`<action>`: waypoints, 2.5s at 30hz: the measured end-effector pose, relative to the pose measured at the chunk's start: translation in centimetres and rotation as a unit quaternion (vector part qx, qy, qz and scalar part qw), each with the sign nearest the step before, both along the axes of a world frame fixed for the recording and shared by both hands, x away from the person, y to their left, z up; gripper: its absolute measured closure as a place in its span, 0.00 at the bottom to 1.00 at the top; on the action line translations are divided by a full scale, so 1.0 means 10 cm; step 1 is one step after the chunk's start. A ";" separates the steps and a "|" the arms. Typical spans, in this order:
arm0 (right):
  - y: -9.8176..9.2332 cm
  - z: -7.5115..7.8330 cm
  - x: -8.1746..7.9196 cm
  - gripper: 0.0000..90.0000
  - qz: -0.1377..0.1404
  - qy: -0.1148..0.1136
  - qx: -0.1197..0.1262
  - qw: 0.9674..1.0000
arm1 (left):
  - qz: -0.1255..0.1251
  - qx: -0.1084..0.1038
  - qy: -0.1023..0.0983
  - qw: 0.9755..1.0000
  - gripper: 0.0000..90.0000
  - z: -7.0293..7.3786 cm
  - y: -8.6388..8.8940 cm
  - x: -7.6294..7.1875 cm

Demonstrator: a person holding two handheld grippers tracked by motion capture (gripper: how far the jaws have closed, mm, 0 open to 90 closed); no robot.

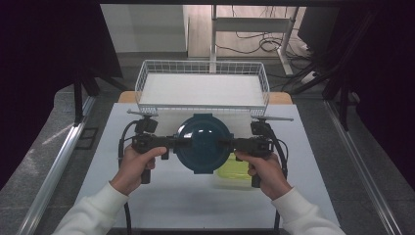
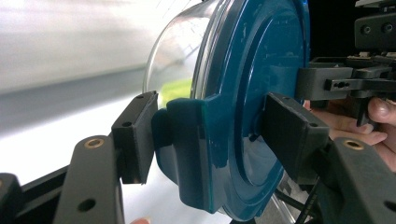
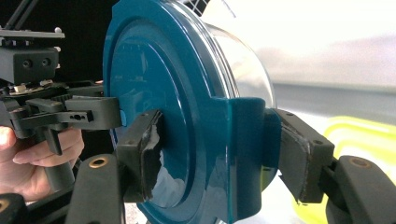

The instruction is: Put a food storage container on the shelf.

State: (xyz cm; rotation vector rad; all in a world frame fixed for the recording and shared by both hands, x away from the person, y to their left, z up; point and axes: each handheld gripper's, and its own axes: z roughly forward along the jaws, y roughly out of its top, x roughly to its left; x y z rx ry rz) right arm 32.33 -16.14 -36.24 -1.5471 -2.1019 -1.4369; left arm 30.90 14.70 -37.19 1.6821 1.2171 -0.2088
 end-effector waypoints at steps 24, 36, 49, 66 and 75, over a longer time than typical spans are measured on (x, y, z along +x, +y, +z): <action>-0.02 0.43 0.26 0.41 -0.005 -0.024 0.010 1.000 | -0.008 0.011 -0.026 1.000 0.42 0.47 -0.01 0.29; -0.03 0.63 0.40 0.41 -0.007 -0.035 0.011 0.999 | -0.006 0.008 -0.032 0.999 0.42 0.66 -0.02 0.45; -0.03 0.78 0.61 0.41 -0.006 -0.039 0.022 0.999 | -0.007 0.015 -0.043 0.999 0.42 0.87 0.00 0.66; -0.04 0.90 0.77 0.42 -0.006 -0.043 0.024 0.999 | -0.006 0.015 -0.050 0.999 0.42 0.99 -0.01 0.82; -0.04 0.96 0.88 0.42 -0.005 -0.045 0.026 0.999 | -0.002 0.014 -0.052 0.999 0.42 1.05 -0.01 0.92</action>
